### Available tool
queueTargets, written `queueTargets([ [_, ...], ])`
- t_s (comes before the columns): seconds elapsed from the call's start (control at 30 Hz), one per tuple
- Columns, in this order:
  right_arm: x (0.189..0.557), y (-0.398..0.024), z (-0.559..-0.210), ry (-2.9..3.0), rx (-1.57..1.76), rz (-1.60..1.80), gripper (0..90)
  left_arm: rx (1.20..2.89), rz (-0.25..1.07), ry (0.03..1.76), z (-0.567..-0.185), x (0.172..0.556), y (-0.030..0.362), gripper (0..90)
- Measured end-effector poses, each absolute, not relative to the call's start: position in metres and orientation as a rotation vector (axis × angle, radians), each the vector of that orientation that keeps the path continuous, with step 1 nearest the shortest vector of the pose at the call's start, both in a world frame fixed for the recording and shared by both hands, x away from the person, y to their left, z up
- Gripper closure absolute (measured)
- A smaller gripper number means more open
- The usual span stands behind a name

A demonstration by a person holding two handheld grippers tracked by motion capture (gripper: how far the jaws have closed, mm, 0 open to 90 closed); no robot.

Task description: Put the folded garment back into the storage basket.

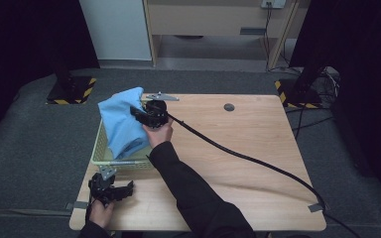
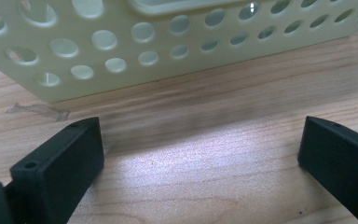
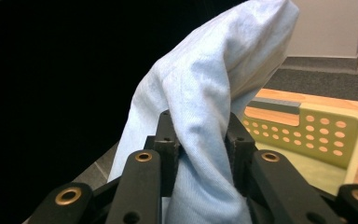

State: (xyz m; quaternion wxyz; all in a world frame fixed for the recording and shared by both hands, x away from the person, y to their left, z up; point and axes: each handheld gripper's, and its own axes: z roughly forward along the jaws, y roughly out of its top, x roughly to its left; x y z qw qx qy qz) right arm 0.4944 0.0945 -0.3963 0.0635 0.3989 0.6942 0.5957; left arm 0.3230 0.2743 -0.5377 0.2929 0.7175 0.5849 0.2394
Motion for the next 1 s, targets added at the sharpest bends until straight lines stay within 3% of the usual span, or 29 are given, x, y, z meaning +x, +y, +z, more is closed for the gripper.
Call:
queueTargets([
  [1.0,0.504,0.121,-0.435,2.119,1.305,1.811,71.8,1.909,0.639,1.558,-0.538,0.323,0.274,0.0],
])
